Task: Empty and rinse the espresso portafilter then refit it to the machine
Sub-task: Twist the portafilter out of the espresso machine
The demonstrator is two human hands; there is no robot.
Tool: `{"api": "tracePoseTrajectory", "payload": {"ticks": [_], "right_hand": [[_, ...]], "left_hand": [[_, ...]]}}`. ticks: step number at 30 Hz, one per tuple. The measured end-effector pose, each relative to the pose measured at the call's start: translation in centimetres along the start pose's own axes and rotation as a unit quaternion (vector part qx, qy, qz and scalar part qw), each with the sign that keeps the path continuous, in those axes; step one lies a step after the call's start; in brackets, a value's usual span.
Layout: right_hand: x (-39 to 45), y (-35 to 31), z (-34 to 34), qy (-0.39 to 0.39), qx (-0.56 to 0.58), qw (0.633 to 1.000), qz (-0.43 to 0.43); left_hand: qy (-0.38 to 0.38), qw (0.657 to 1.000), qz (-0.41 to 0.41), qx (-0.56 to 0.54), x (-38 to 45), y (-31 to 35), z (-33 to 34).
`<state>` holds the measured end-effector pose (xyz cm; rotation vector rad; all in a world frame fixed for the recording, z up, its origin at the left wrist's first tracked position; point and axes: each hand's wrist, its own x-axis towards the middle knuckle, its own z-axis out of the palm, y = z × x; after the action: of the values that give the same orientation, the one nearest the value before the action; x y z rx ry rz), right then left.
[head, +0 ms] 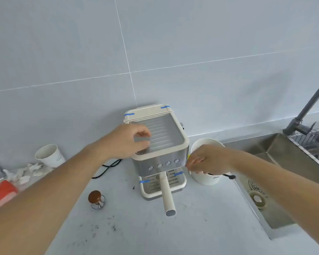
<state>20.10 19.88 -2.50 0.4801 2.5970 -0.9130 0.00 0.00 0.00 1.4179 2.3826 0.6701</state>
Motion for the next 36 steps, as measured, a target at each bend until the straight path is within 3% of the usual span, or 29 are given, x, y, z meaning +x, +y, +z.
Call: {"api": "tracePoseTrajectory", "payload": {"ticks": [4, 9, 26, 31, 36], "right_hand": [[0.8, 1.7, 4.2, 0.003, 0.191, 0.981, 0.036], [2.9, 2.6, 9.0, 0.009, 0.333, 0.94, 0.076], [7.2, 1.2, 15.2, 0.01, 0.516, 0.849, 0.108], [7.2, 0.4, 16.5, 0.004, 0.622, 0.776, 0.1], [7.5, -0.5, 18.4, 0.02, 0.65, 0.749, 0.128]], "left_hand": [[0.005, 1.0, 0.007, 0.013, 0.4, 0.2, 1.6], [0.002, 0.999, 0.044, 0.014, 1.4, 0.3, 3.2], [-0.069, 0.984, 0.083, 0.142, 4.8, -2.1, 4.2], [-0.068, 0.982, 0.091, 0.154, 5.5, -2.4, 4.3], [-0.064, 0.981, 0.094, 0.158, 5.7, -2.6, 4.4]]}}
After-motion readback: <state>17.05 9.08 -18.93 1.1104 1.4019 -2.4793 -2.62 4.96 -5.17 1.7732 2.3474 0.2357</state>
